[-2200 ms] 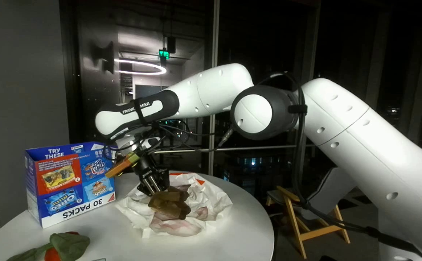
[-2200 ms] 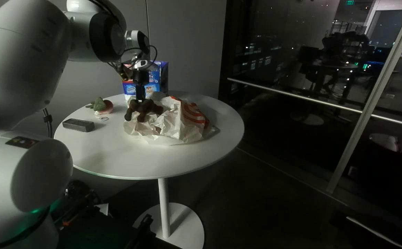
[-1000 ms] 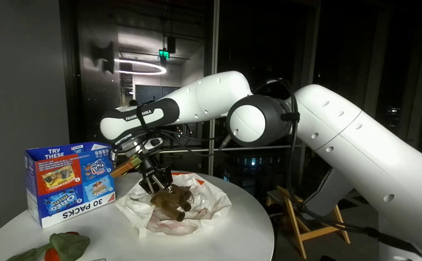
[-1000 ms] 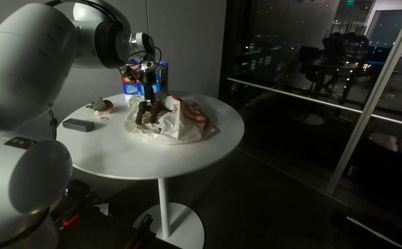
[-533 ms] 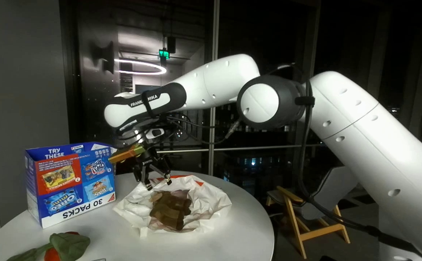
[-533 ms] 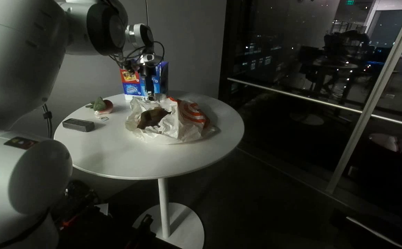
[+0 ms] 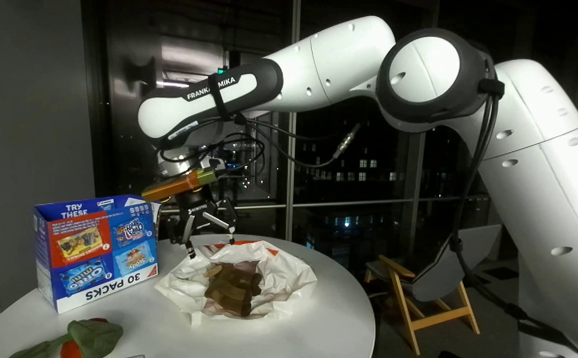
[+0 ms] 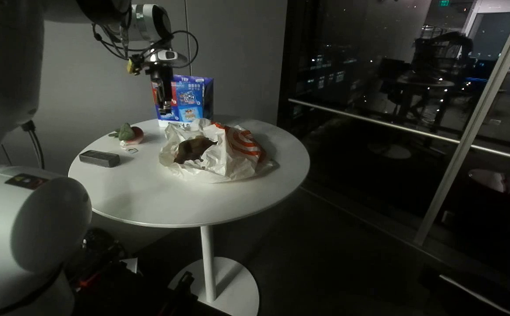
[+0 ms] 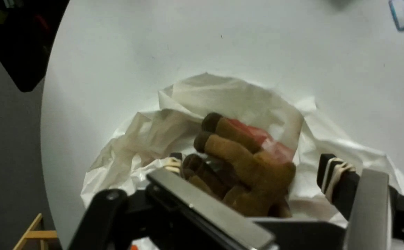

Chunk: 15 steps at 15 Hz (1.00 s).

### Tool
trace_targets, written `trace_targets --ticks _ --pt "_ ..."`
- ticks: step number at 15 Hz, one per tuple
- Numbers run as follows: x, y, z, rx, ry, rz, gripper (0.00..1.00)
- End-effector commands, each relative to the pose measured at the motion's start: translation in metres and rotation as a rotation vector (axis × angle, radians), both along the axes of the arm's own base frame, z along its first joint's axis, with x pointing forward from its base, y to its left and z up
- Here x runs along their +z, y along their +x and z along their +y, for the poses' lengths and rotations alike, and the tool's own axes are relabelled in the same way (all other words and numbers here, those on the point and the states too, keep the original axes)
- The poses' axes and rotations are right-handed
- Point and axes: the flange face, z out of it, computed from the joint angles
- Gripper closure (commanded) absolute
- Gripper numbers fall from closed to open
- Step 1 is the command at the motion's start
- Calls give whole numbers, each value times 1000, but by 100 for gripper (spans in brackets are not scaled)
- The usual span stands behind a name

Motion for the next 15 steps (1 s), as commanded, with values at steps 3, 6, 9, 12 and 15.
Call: trace_targets --ticks 3,6,9,12,15 --pt "-32 -29 36 133 10 72 0" --pt "-41 -38 46 168 7 89 0" --pt "-49 -36 50 210 4 97 0" --pt "-75 -50 106 405 50 90 0" --pt "-88 -65 161 552 58 42 0"
